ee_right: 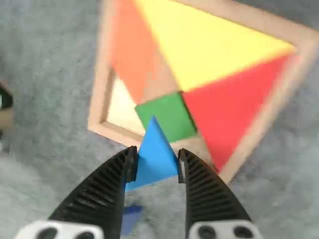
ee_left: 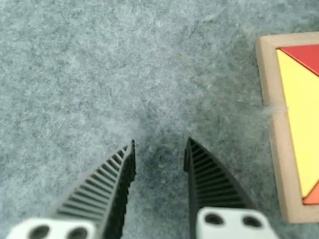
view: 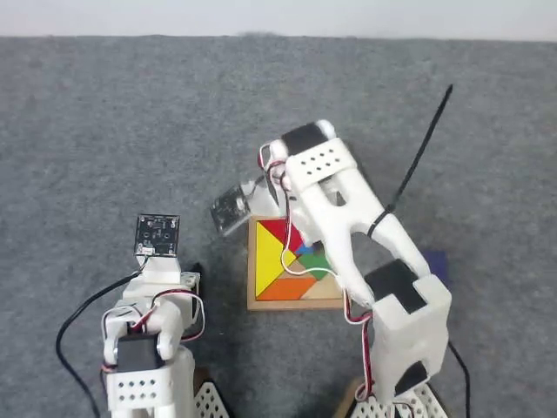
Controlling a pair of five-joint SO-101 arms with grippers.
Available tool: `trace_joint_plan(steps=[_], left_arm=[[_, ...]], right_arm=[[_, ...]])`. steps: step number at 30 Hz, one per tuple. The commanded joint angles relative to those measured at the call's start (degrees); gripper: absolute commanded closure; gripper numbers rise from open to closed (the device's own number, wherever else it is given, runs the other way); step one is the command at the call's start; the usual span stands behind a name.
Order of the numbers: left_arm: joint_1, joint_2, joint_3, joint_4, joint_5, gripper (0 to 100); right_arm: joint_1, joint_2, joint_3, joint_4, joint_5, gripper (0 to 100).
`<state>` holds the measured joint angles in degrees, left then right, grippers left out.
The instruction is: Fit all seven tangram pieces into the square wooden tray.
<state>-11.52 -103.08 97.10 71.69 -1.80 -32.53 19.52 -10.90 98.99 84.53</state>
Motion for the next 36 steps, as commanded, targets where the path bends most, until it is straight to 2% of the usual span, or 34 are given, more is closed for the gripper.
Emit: trace_joint_plan(steps=[1,6,13,15,17,19,22,24,27,31,36], left_arm=[[0.4,-0.6,-0.7,0.4,-0.5,85],[0.4,-0.6,-0.7,0.4,-0.5,85],[0.4,-0.6,-0.7,0.4,-0.5,85],[0.4,-0.6,-0.7,0.4,-0.5,85],[0.4,-0.6,-0.7,0.4,-0.5,85],[0.4,-0.6,-0.7,0.4,-0.5,85],[0.4,-0.6,-0.7,0.4,-0.5,85],[0.4,-0.6,-0.7,0.4,-0.5,85],[0.4,-0.6,-0.7,0.4,-0.5,85],[0.4,-0.6,-0.7,0.4,-0.5,85],[0.4,-0.6,-0.7,0.4,-0.5,85]], right_arm=[[-0.6,-1.9,-0.2,-3.7,4.7,90.1],[-0.8,1.7,-0.3,-8.7,4.7,81.9],[-0.5,3.7,-0.5,-9.3,2.3,81.3],[-0.5,2.6,-2.3,-9.3,-3.6,82.2],[0.0,0.9,-5.4,-9.3,-14.2,85.0],[0.7,-1.7,-7.8,-8.7,-24.7,90.2],[1.9,-8.1,-8.0,-8.7,-36.3,99.5],[2.2,-13.1,-5.3,-9.3,-41.8,98.0],[1.5,-20.4,4.2,-12.9,-46.0,99.1],[0.0,-28.0,22.3,-22.9,-48.2,99.1],[-3.7,-30.0,38.2,-33.1,-49.9,99.1]])
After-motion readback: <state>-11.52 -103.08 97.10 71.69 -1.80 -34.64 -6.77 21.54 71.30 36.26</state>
